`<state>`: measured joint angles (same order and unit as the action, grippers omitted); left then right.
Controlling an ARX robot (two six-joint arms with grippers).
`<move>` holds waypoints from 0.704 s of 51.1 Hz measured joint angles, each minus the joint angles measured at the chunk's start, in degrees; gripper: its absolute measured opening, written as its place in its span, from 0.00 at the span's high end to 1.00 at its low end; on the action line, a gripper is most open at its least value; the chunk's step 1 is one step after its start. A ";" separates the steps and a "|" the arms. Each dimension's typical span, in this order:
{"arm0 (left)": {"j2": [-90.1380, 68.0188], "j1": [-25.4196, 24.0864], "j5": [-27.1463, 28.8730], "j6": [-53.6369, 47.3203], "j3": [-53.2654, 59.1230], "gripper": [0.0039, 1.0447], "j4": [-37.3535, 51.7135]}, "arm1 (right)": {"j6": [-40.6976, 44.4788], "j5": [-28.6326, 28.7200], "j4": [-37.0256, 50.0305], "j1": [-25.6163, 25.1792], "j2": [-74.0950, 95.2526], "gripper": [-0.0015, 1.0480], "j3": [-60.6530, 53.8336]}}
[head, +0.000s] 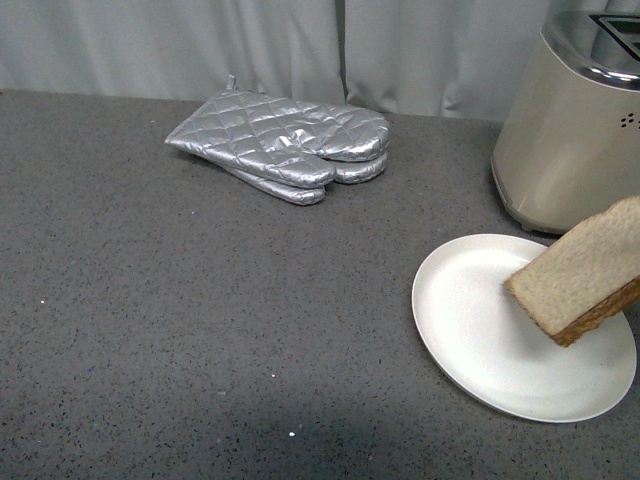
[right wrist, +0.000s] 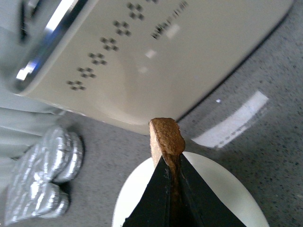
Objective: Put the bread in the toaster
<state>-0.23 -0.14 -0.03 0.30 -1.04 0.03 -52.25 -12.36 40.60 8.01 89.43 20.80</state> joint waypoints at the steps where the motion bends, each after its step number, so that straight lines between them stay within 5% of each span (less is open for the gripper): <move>1: 0.02 0.00 0.00 0.00 0.00 0.06 0.00 | 0.07 -0.17 -0.48 0.04 -0.85 0.98 0.07; 19: 0.00 0.00 0.00 0.00 0.00 0.06 0.00 | 5.03 -7.10 -16.48 -4.31 -24.06 0.98 10.25; 36: 0.02 0.00 0.00 0.00 0.00 0.06 0.00 | 25.24 -26.03 -8.02 -1.73 -22.29 0.98 24.44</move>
<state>-0.21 -0.14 -0.03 0.30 -1.04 0.03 -27.00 -38.39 32.58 6.28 67.13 45.23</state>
